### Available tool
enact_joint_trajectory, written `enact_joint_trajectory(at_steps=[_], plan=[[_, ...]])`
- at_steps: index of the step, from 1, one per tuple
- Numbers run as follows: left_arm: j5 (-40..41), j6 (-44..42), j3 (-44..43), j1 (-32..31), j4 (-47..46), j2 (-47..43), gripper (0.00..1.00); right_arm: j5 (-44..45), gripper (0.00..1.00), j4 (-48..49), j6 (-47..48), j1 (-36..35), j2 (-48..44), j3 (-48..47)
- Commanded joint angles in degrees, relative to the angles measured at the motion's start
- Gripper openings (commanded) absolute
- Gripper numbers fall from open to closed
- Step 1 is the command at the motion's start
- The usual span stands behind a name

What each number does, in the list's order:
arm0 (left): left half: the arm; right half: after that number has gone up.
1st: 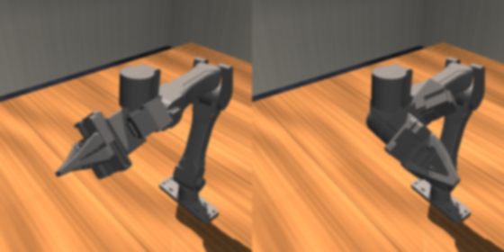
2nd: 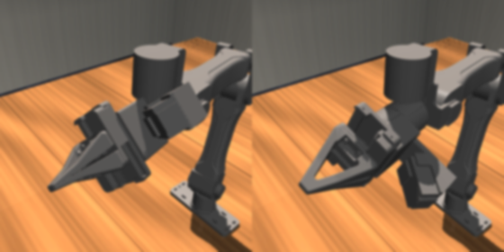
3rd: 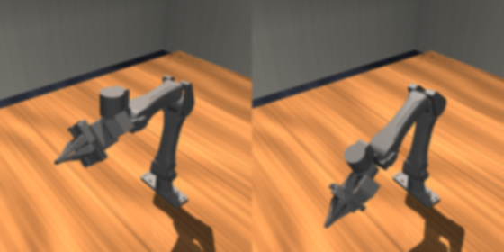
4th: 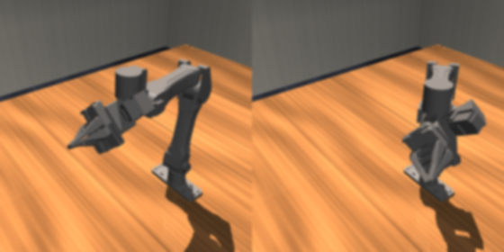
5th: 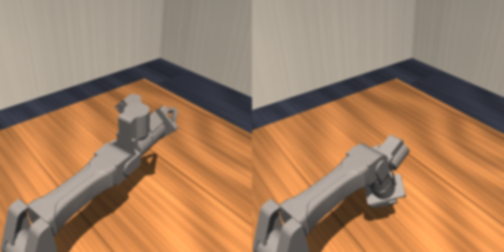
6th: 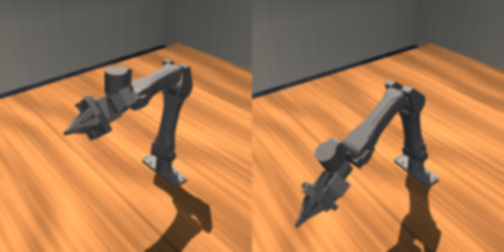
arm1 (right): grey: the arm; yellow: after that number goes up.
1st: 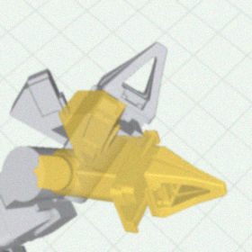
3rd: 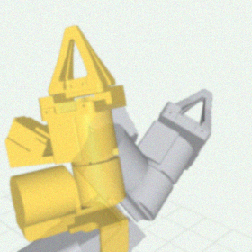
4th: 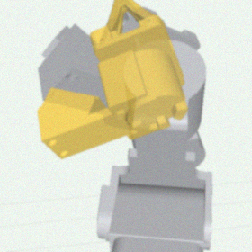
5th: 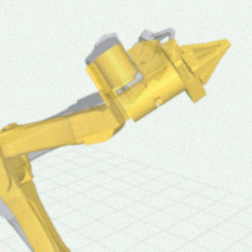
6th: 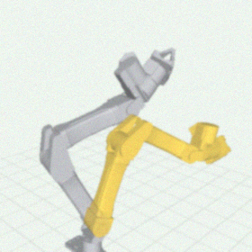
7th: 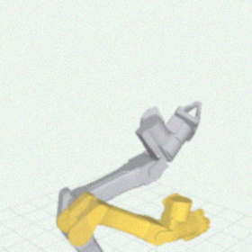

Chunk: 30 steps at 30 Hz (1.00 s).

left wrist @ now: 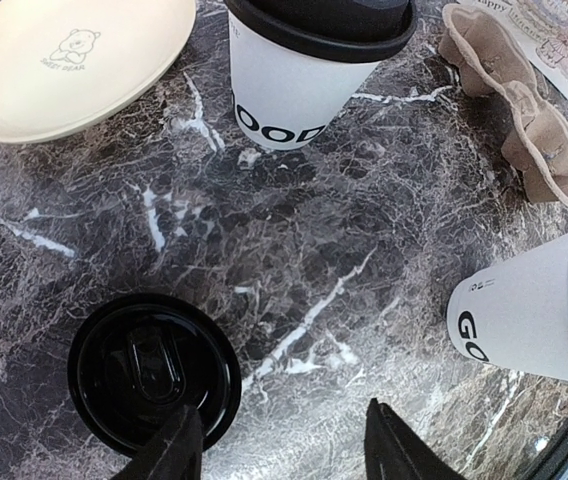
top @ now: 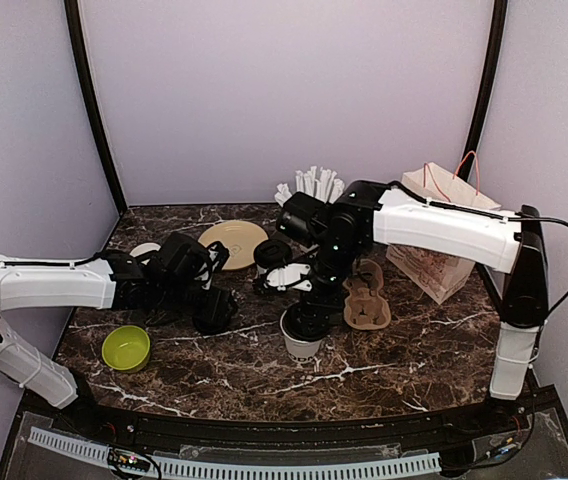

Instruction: Pack the takeout coffee

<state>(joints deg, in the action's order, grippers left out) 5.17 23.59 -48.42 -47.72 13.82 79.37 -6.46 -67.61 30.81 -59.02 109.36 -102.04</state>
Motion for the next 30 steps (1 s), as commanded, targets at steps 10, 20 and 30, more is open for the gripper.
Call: enact_joint_trajectory(at_steps=[10, 20, 30], plan=[[-0.27, 1.10, 0.46, 0.34, 1.61, -2.39, 0.59, 0.41, 0.86, 0.13, -0.40, -0.84, -2.48, -2.59], [-11.12, 7.48, -3.61, 0.29, 1.39, -5.12, 0.58, -2.05, 0.72, 6.85, -3.81, 9.67, -15.01, 10.05], [-26.43, 15.11, -3.52, -0.16, -9.73, 1.15, 0.55, -9.45, 0.46, 15.44, -8.24, 14.20, -18.87, 26.52]])
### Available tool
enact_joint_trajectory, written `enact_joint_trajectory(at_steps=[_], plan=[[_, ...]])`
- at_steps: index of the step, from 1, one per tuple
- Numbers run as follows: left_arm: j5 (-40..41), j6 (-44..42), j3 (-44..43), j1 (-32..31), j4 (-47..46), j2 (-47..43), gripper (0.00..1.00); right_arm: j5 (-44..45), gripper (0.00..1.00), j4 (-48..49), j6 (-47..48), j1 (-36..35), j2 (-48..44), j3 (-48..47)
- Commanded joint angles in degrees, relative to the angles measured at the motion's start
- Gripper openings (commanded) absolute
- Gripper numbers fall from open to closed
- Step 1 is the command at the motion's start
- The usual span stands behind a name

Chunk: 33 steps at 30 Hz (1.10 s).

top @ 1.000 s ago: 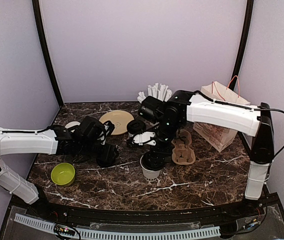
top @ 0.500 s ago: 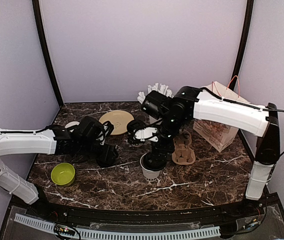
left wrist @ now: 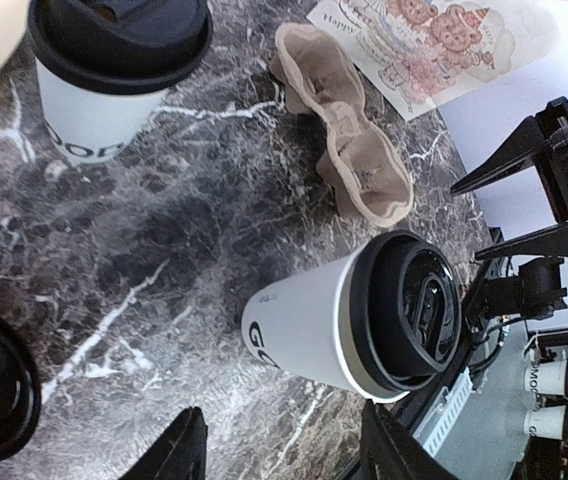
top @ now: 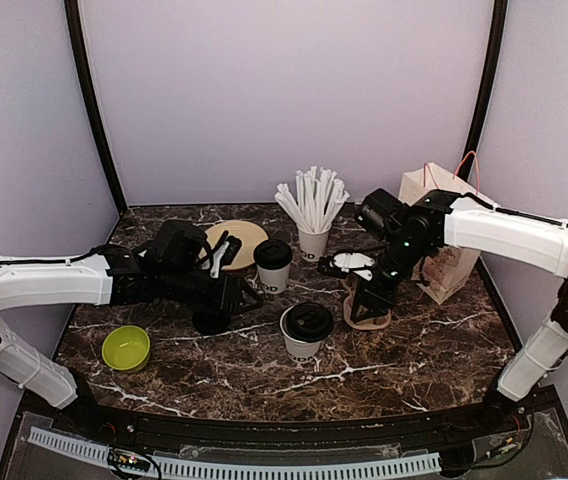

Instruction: Pack the takeout coffee

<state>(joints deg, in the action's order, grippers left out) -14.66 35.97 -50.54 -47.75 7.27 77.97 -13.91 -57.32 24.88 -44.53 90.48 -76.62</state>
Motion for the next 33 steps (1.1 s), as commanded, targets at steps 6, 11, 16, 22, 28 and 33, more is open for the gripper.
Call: enact_joint_trajectory(at_steps=[6, 11, 16, 22, 28, 33], plan=[[-8.29, 3.43, -1.62, -0.37, -4.93, 4.23, 0.55, -3.53, 0.43, 6.67, -3.38, -0.29, 2.42, -1.14], [-7.96, 3.33, -1.16, -0.47, -4.97, 3.89, 0.55, -4.01, 0.40, 6.32, -3.68, -0.37, 5.04, -4.15], [-6.07, 3.24, 0.73, -0.48, -4.55, 1.79, 0.55, -5.15, 0.40, 5.59, -3.68, -0.96, 7.21, -6.14], [-3.84, 3.02, 1.57, -0.44, -3.66, 0.54, 0.55, -5.43, 0.41, 5.23, -3.54, -2.10, 7.63, -6.59], [-3.18, 2.79, 1.54, -0.40, -2.89, 0.49, 0.55, -5.26, 0.41, 4.96, -3.53, -2.89, 8.37, -7.60], [-3.22, 2.94, 2.01, -0.43, -3.34, 0.47, 0.55, -5.31, 0.42, 4.81, -3.67, -3.06, 9.19, -8.99]])
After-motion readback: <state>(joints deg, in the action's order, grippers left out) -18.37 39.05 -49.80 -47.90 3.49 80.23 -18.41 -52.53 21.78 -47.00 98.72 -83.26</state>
